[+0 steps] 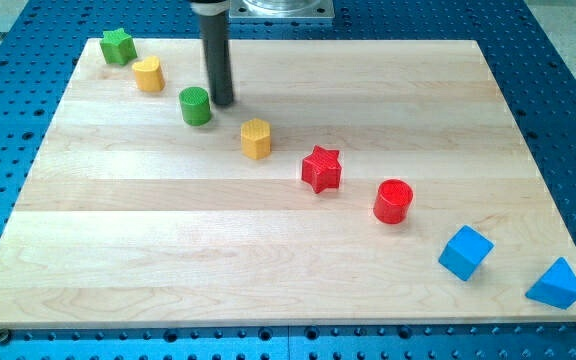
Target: Push the green circle into the red circle
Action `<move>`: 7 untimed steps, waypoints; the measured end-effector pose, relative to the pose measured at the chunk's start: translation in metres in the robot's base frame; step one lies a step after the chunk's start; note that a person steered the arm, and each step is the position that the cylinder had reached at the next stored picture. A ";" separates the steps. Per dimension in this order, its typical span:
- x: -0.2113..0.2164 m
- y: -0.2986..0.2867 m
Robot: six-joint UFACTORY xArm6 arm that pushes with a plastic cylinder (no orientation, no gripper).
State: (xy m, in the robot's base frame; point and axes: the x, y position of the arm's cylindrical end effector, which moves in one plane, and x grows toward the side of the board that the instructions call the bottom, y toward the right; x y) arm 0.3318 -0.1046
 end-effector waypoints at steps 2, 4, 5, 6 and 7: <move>0.000 -0.040; 0.097 -0.031; 0.097 -0.007; 0.086 -0.057; 0.127 -0.060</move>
State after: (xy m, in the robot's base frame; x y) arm 0.4585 -0.1645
